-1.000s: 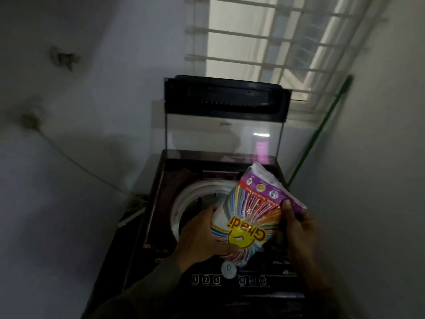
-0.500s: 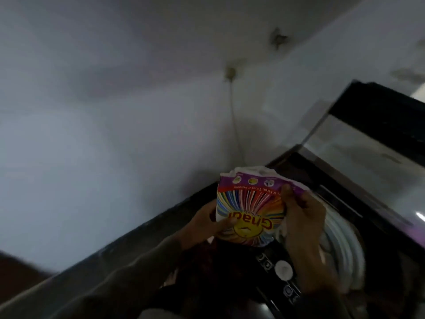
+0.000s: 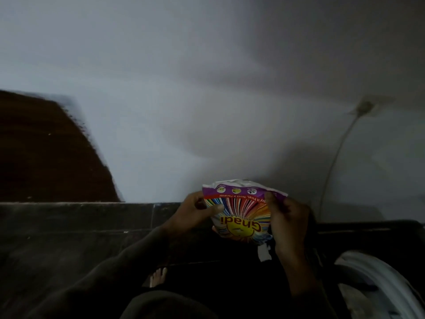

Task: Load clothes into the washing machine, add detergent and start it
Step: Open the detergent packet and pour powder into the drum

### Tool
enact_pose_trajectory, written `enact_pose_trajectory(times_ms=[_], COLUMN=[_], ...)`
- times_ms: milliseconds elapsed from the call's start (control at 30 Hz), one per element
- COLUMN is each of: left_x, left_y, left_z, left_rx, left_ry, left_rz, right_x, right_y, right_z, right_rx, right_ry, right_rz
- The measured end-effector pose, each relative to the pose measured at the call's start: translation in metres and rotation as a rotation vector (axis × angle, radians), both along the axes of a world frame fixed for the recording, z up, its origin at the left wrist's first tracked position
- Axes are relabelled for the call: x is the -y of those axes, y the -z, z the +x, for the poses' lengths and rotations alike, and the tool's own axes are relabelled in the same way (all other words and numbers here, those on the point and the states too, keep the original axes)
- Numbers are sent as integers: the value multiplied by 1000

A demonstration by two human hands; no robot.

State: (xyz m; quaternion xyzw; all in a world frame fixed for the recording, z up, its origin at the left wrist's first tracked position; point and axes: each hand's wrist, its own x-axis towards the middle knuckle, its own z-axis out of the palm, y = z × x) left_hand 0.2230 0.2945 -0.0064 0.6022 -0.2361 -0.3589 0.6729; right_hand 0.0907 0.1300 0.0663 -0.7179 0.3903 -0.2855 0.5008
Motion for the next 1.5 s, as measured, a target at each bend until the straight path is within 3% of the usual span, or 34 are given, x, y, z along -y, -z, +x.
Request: enact_pose_trajectory(times_ms=[333, 667, 967, 1333, 1500], left_x=[-76, -118, -95, -54, -60], left_y=[54, 137, 308, 534, 603], left_z=[88, 166, 212, 269, 281], left_rx=[212, 628, 616, 608, 688], left_ry=[-357, -421, -549, -434, -339], left_rz=[84, 523, 838, 977, 1013], right_x=[-57, -72, -60, -29, -28], right_y=[64, 168, 345, 586, 652], right_z=[107, 206, 273, 329, 338], right_rx=[-160, -342, -394, -479, -474], right_ry=[-125, -333, -427, -485, -575], right_rz=[59, -89, -172, -258, -291])
